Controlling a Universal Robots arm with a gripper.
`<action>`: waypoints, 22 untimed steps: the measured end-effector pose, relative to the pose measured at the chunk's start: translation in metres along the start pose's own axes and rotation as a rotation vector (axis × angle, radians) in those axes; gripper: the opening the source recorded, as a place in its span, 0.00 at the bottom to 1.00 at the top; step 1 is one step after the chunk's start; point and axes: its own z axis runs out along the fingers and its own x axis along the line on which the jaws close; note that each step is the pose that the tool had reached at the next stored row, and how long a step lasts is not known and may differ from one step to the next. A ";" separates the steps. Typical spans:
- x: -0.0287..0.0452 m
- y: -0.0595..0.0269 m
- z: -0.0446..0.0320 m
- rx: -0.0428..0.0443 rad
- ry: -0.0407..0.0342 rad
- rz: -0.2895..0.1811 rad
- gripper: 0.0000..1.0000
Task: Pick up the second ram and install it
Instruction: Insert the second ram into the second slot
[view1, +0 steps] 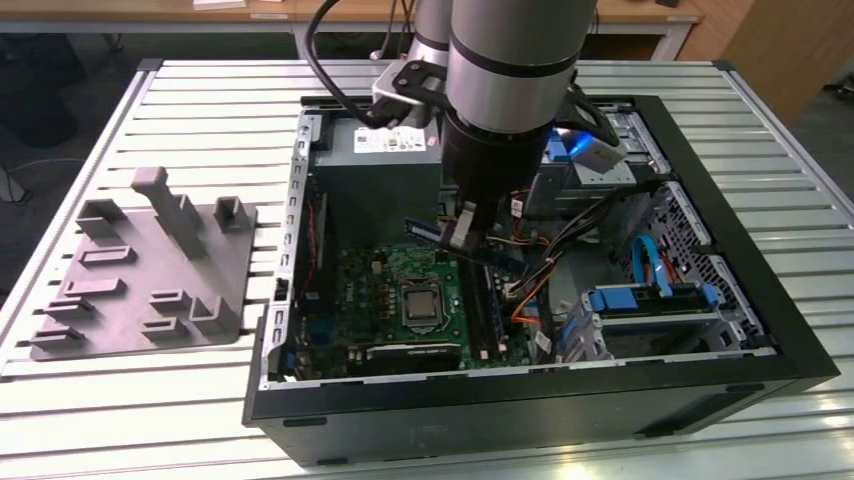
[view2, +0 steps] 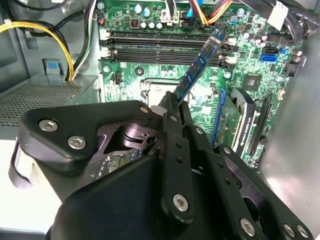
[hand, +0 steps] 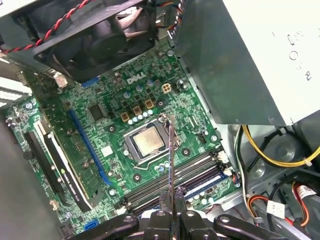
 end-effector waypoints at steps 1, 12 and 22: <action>0.0000 0.0000 0.0000 0.0003 -0.0002 0.008 0.14; 0.0000 0.0000 0.0003 0.0046 -0.0021 0.113 0.14; 0.0001 0.0000 0.0006 0.0079 -0.0035 0.196 0.14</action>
